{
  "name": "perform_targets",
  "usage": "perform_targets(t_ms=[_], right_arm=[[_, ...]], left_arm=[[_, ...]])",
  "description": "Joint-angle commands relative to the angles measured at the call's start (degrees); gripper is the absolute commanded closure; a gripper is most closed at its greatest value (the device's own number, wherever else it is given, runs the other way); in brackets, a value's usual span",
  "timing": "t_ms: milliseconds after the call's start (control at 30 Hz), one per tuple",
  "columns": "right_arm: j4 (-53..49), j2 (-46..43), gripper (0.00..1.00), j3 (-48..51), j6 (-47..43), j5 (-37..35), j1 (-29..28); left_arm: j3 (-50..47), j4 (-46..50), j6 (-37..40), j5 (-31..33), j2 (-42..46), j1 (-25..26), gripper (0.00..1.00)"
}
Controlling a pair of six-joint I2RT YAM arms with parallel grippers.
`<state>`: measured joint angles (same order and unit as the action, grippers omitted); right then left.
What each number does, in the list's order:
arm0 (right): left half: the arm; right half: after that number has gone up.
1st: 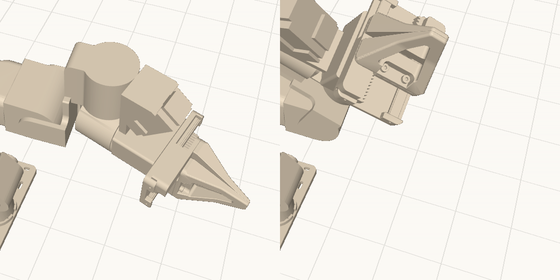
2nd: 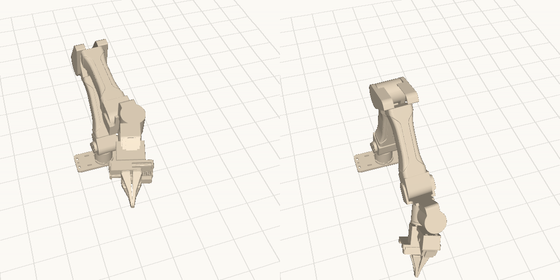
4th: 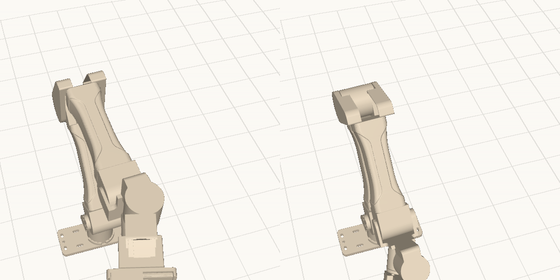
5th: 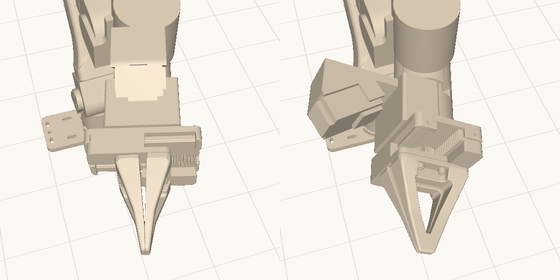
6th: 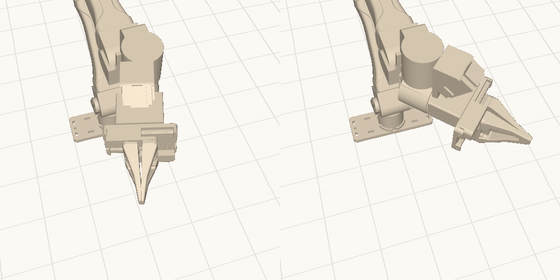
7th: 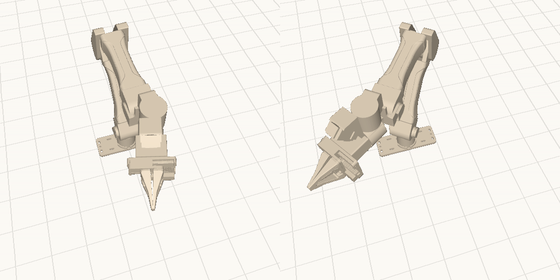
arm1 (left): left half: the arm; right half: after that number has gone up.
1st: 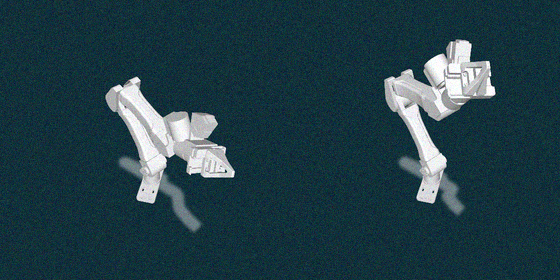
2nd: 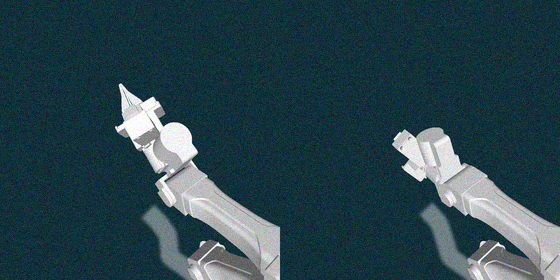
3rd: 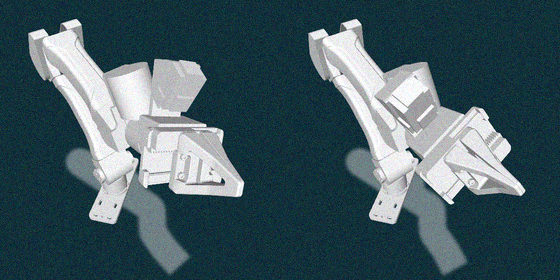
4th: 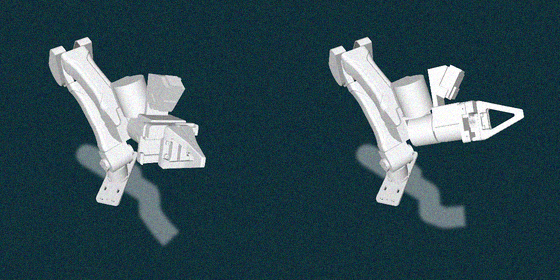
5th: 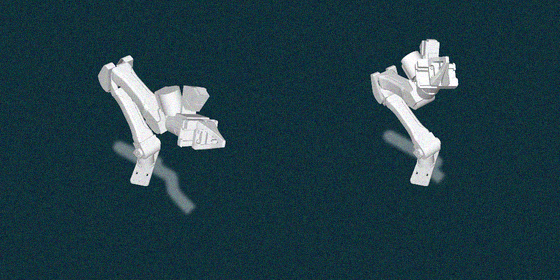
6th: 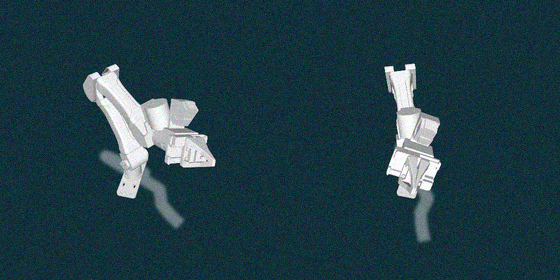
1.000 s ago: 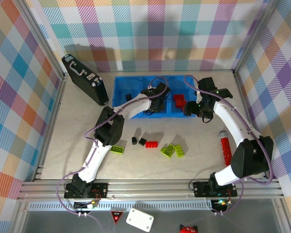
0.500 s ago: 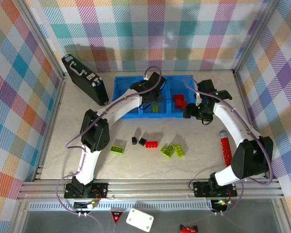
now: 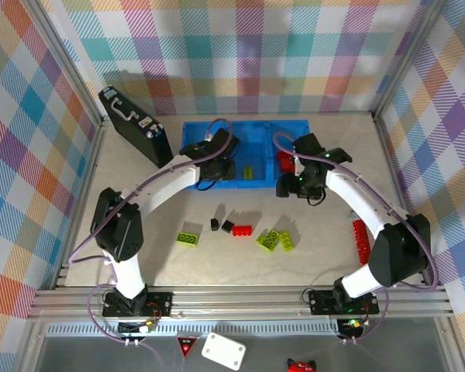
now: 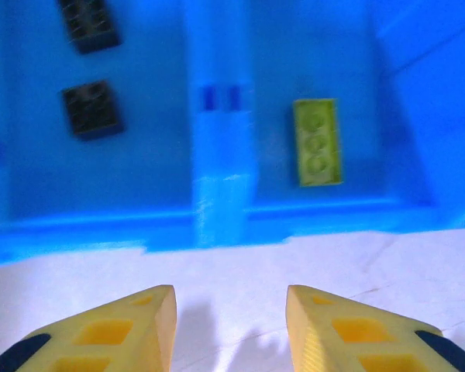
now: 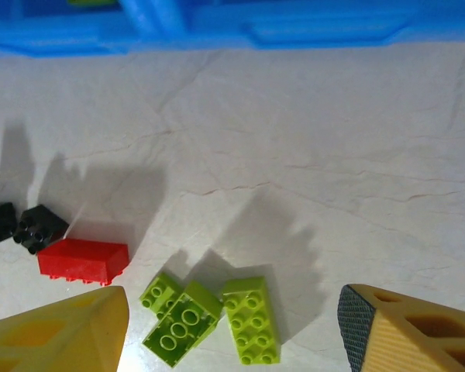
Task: Sort the legos into containers by color
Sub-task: Pick up the lego from the bottom-center of the table.
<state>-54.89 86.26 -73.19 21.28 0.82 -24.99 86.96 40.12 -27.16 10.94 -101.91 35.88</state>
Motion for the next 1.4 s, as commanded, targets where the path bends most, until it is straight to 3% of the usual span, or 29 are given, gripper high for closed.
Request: perform_targets(t_ms=[0,367,667,1033,1367], right_arm=[[0.56,2.54,0.27,-1.65,5.30,-1.25,-3.80],[1.64,10.05,0.26,-5.59,14.47,-4.49,-15.80],[0.84,15.13,0.25,-8.93,21.19,-7.97,-23.77],[-1.70,20.55,0.21,-11.25,27.12,-11.84,-28.22],[0.47,23.19,0.19,-9.13,29.43,-10.33,-28.97]], left_arm=[[-5.51,-1.43,0.89,-3.14,5.93,-3.80,0.59],[-16.21,2.09,6.82,-7.90,18.03,-18.34,0.59],[-20.21,4.55,14.00,-11.47,22.35,-28.90,0.58],[-23.66,0.50,18.69,-11.76,22.42,-31.88,0.58],[-24.05,0.53,18.81,-11.53,23.23,-33.32,0.58]])
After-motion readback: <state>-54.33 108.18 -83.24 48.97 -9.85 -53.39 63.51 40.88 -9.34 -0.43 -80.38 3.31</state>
